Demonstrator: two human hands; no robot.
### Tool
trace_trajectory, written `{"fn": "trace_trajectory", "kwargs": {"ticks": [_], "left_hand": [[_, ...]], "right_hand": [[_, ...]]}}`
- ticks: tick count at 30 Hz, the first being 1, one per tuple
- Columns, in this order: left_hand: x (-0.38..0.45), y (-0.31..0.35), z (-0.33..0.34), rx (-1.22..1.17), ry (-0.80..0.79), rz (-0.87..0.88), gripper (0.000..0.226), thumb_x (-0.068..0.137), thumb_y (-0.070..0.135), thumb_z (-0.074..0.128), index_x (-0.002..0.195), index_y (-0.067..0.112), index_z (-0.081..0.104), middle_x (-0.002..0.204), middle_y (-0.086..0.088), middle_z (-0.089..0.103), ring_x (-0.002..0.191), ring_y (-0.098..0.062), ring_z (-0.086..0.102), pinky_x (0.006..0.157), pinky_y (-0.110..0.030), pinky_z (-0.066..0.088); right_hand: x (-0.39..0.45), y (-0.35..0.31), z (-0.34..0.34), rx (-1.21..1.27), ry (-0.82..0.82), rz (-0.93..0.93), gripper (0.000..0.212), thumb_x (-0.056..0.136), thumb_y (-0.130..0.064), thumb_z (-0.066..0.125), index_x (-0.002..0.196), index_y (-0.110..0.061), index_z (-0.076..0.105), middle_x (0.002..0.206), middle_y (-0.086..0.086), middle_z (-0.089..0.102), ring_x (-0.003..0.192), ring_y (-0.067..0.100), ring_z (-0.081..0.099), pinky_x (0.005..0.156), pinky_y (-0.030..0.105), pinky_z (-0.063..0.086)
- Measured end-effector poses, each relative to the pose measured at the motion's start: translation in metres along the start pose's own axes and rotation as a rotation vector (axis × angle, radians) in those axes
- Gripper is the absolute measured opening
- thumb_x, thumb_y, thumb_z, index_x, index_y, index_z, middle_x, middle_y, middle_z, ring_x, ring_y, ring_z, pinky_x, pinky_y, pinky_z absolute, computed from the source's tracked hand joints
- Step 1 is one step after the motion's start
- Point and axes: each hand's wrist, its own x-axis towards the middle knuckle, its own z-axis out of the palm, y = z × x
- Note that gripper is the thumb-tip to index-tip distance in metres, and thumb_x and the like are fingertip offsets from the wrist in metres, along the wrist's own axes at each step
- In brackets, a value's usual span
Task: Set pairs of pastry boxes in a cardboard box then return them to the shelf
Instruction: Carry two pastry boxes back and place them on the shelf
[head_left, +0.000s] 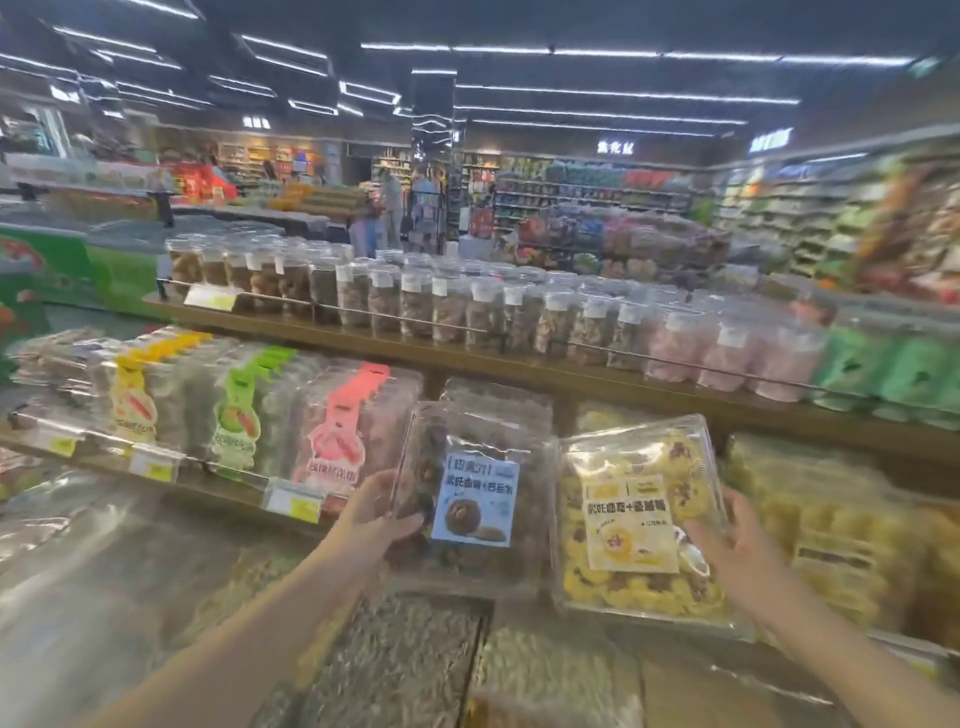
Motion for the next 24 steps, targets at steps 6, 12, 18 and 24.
{"fn": "trace_trajectory", "kwargs": {"ticks": [6,12,18,24], "left_hand": [[0.084,-0.003,0.002,-0.003,-0.099,0.012,0.055,0.072,0.005,0.079,0.121,0.022,0.061,0.116,-0.027,0.072,0.094,-0.035,0.072,0.084,-0.047,0.055],[0.143,-0.019,-0.003,0.028,-0.106,-0.033,0.047,0.087,-0.015,0.069,0.124,0.012,0.061,0.101,-0.017,0.072,0.068,-0.019,0.073,0.050,-0.029,0.056],[0.162,-0.032,0.000,0.055,-0.085,0.035,0.043,0.089,-0.012,0.069,0.119,0.017,0.060,0.104,-0.010,0.074,0.080,-0.012,0.074,0.063,-0.026,0.062],[0.174,-0.039,0.000,0.132,-0.049,0.107,0.040,0.090,-0.002,0.073,0.112,0.029,0.061,0.108,-0.002,0.075,0.093,-0.014,0.070,0.076,-0.026,0.060]], "right_hand": [[0.005,0.004,-0.015,0.036,0.118,0.067,0.058,0.102,-0.025,0.056,0.154,-0.029,0.028,0.110,-0.019,0.060,0.094,-0.004,0.057,0.063,0.023,0.046],[0.008,0.007,-0.017,0.060,0.204,0.154,0.064,0.096,-0.036,0.062,0.152,-0.038,0.031,0.112,-0.019,0.066,0.095,0.004,0.068,0.076,0.034,0.053],[0.018,0.007,0.011,0.015,0.193,0.175,0.066,0.099,-0.033,0.059,0.155,-0.040,0.026,0.137,-0.010,0.058,0.109,0.005,0.061,0.082,0.032,0.050],[0.025,0.010,0.034,-0.001,0.163,0.189,0.068,0.088,-0.048,0.061,0.148,-0.050,0.030,0.122,-0.015,0.070,0.111,0.011,0.069,0.095,0.052,0.056]]}}
